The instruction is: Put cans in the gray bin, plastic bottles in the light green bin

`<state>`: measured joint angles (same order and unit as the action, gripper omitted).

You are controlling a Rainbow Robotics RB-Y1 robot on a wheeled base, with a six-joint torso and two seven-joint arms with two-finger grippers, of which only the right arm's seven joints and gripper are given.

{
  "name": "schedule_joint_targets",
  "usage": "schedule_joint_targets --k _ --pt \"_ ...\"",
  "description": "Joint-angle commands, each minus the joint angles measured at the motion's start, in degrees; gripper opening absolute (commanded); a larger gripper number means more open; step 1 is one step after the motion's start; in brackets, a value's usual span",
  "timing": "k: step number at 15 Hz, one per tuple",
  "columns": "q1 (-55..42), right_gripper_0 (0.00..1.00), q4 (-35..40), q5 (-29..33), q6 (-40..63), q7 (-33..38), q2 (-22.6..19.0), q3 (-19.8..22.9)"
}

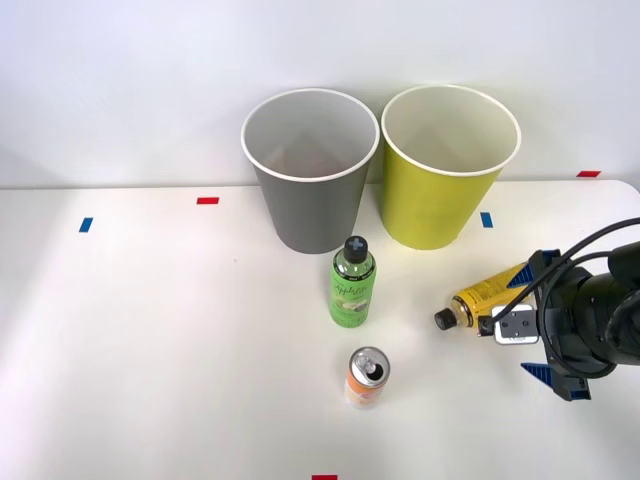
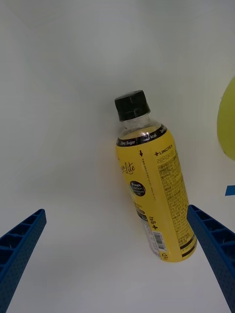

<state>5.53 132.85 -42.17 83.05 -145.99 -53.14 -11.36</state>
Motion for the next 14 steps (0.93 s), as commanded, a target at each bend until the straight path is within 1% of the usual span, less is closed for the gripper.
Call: schedule_joint_targets --k 1,4,6,8,9,11,14 --pt "2.8 1.0 -1.8 2.4 0.1 -5.8 0.5 -2.6" --pt "8.2 1.0 -8.6 2.5 0.1 -7.0 2.1 -5.8" --pt "10.4 1.0 -11.9 4.3 0.1 -7.7 4.0 -8.1" --pt "13.0 1.0 -14.4 7.1 0.1 -7.9 5.0 -12.3" --pt "13.7 1.0 -15.0 8.1 0.1 -7.9 5.4 -13.6" --pt "15.6 1.0 -17.3 9.6 0.0 -8.0 6.8 -15.5" --pt "17.9 1.0 -21.8 10.3 0.0 -8.8 8.9 -16.3"
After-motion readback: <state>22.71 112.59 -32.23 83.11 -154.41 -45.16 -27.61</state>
